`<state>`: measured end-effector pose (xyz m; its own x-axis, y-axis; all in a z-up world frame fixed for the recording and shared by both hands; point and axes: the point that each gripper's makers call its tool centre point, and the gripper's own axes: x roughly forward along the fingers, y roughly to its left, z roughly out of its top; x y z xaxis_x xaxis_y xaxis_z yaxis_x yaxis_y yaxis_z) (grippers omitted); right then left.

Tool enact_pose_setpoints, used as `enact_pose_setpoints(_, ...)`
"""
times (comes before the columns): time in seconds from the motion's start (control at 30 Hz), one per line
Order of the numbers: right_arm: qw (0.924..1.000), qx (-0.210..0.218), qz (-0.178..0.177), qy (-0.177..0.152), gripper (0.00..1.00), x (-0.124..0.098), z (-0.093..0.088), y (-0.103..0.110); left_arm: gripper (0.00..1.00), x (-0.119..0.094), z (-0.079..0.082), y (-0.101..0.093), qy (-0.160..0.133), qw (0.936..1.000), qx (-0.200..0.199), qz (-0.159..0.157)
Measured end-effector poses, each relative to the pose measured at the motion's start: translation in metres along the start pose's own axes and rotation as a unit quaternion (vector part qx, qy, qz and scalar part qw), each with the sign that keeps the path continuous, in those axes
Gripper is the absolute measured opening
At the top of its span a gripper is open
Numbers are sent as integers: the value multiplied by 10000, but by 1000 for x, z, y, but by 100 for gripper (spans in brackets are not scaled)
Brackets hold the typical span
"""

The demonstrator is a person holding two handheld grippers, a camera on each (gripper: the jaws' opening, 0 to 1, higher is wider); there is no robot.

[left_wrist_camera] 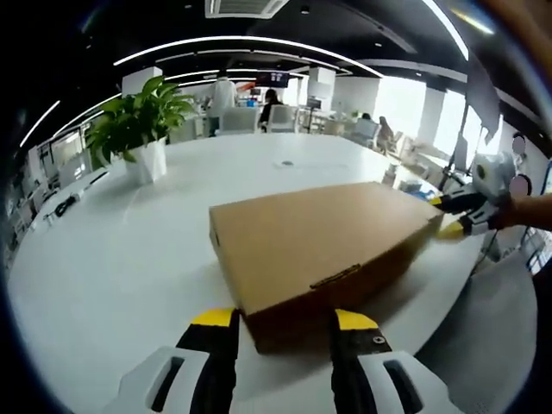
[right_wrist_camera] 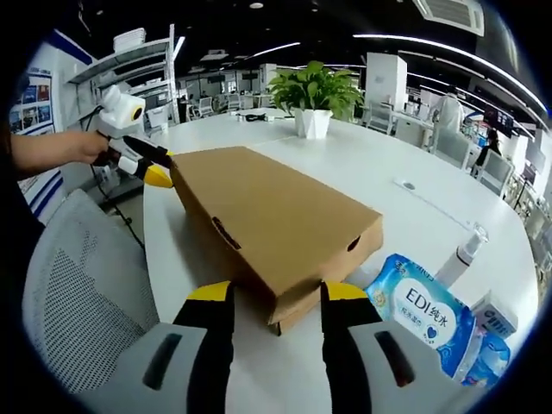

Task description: Operate the shoe box by opening the lid, removing the specified soft item, and placing it in the target area until the item is outside and the box remains undamaged.

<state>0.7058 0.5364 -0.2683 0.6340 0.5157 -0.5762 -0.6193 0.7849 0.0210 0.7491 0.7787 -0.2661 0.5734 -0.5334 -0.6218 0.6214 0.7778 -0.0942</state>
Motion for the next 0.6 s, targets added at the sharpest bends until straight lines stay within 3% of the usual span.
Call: enact_pose_setpoints(0.6, 9996, -134, -159, 176, 35, 10, -12, -1, 41, 15, -13, 0, 211, 9997, 47, 82)
